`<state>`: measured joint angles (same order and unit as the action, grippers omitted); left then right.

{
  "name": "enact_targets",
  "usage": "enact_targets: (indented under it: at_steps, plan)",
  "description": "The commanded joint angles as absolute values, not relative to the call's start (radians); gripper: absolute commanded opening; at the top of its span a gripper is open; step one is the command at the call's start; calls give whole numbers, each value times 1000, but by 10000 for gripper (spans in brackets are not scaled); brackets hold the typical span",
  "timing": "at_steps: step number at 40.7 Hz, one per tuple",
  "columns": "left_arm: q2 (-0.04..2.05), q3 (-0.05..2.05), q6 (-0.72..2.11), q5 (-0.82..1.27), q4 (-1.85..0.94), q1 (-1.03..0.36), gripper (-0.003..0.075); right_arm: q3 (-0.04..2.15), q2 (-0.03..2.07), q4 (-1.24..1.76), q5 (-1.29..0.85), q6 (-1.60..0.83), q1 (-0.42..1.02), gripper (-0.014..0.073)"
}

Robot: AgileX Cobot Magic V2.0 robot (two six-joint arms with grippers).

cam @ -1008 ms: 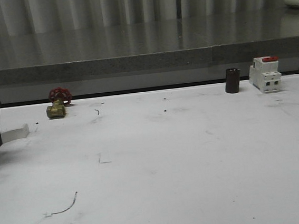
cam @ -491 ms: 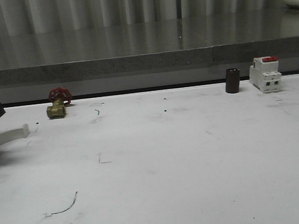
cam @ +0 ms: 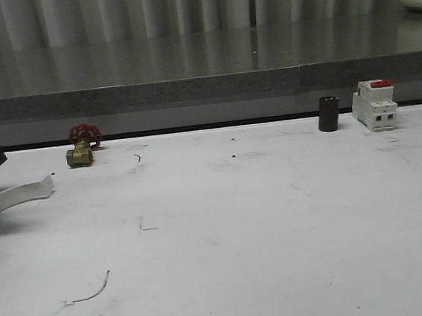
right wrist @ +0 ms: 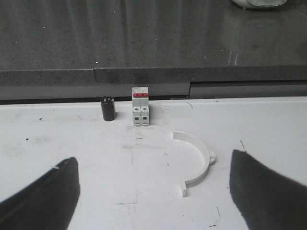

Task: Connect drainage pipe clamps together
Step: 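Lower the left gripper and grasp the white half-ring clamp's end tab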

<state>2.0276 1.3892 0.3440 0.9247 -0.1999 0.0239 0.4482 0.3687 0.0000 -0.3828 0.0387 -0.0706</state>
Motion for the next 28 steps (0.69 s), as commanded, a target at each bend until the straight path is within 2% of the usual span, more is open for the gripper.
enact_targets:
  at_steps: [1, 8, 14, 19, 28]
  plan:
    - [1973, 1417, 342, 916, -219, 25, 115, 481, 384, -6, -312, 33, -70, 651]
    - [1938, 1420, 309, 925, -221, 12, 115, 481, 384, -6, -312, 33, -70, 651]
    - [1932, 1458, 170, 1001, -152, -40, 115, 481, 384, -6, -312, 33, -70, 651]
    - [1932, 1506, 16, 1068, -63, -130, 115, 481, 384, -6, -312, 33, -70, 651]
    - [1948, 1586, -126, 1082, -93, -317, 117, 481, 384, -6, -312, 33, -70, 651]
